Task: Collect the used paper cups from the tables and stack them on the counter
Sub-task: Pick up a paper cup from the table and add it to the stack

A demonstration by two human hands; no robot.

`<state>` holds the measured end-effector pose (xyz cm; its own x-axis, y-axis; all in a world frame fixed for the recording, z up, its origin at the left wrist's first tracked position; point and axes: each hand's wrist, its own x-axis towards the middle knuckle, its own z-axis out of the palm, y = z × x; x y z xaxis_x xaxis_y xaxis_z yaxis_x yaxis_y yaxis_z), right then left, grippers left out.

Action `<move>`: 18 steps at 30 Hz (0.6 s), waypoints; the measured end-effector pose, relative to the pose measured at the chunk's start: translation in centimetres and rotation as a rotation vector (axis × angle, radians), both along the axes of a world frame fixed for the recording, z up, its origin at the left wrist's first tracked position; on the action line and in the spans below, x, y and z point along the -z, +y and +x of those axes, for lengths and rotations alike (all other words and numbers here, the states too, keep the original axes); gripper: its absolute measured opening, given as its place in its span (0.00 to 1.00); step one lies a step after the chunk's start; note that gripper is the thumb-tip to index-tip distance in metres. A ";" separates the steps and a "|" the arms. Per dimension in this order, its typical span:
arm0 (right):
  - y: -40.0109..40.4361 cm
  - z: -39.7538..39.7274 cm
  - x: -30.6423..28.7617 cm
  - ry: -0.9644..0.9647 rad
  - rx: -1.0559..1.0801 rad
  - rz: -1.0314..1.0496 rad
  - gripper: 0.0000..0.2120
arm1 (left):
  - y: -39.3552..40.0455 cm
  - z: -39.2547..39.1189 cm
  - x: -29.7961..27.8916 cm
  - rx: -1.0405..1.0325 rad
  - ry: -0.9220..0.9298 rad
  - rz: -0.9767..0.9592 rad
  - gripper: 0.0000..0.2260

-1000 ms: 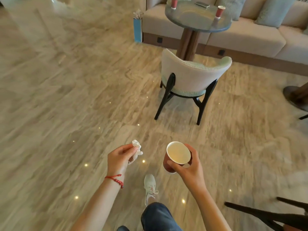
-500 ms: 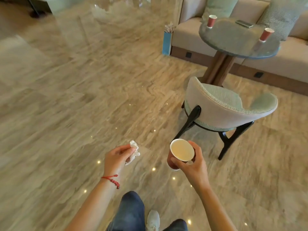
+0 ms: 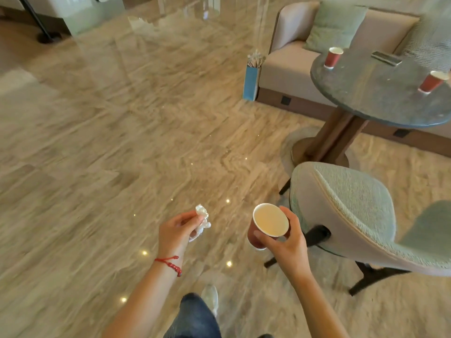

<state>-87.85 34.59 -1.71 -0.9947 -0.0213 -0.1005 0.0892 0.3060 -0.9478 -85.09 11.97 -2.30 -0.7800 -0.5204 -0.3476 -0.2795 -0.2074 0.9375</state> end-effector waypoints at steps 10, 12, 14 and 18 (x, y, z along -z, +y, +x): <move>-2.6 -17.5 -0.6 0.008 0.107 -0.004 0.35 | -2.6 -20.3 -1.4 0.137 0.045 0.009 0.07; -2.7 -21.8 -0.3 0.018 0.123 -0.003 0.34 | -2.6 -24.7 -1.1 0.126 0.045 0.024 0.07; -2.7 -26.4 -0.2 0.031 0.132 -0.011 0.34 | -2.5 -29.3 -0.9 0.114 0.052 0.032 0.06; -2.1 -35.5 -0.8 0.031 0.141 -0.023 0.34 | -1.8 -38.2 -1.2 0.084 0.051 0.057 0.01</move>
